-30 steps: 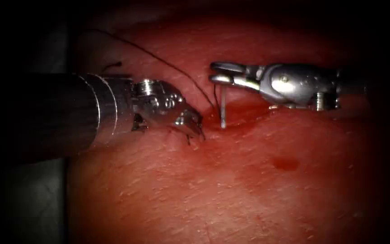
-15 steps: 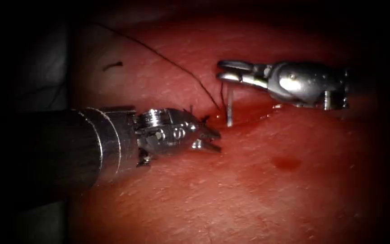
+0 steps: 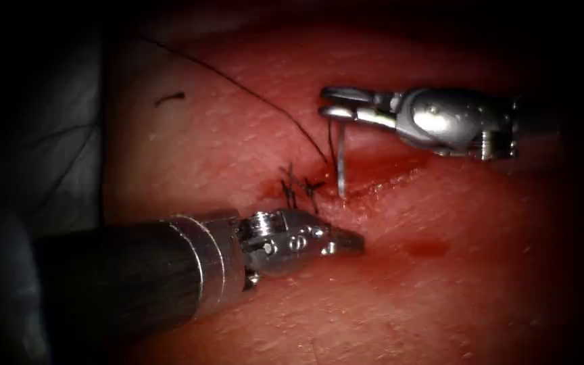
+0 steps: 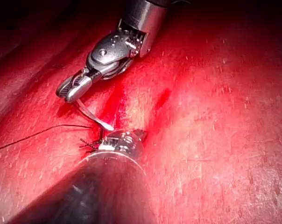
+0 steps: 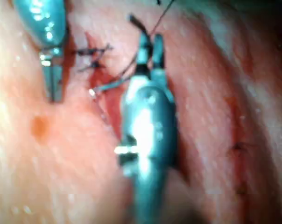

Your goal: Wound Closure

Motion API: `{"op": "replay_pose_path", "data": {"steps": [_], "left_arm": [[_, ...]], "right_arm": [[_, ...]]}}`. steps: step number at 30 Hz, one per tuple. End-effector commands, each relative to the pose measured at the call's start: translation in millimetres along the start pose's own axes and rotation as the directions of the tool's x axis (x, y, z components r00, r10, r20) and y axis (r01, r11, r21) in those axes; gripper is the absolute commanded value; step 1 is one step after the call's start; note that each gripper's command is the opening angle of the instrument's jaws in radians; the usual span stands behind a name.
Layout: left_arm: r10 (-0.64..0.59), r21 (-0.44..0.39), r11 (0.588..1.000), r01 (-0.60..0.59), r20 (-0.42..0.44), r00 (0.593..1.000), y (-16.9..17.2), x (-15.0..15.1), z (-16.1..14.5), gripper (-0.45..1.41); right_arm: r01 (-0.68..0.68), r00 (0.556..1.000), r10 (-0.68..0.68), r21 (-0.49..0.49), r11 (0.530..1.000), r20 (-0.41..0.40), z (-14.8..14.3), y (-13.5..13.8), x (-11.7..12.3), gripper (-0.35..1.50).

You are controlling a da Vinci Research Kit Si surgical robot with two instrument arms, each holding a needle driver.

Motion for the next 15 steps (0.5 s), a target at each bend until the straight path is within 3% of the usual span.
{"op": "replay_pose_path", "data": {"steps": [1,15], "left_arm": [[-0.001,-0.003,1.0,0.001,0.001,1.0,0.3,-0.4,1.0,-0.13],[0.002,-0.031,1.0,-0.002,0.005,1.0,1.8,-1.3,-1.3,-0.13]], "right_arm": [[0.005,1.0,-0.005,0.0,1.0,-0.002,0.7,-0.5,-0.7,-0.35],[0.088,0.996,-0.088,-0.003,0.996,0.034,0.8,-2.2,-2.4,-0.35]]}}
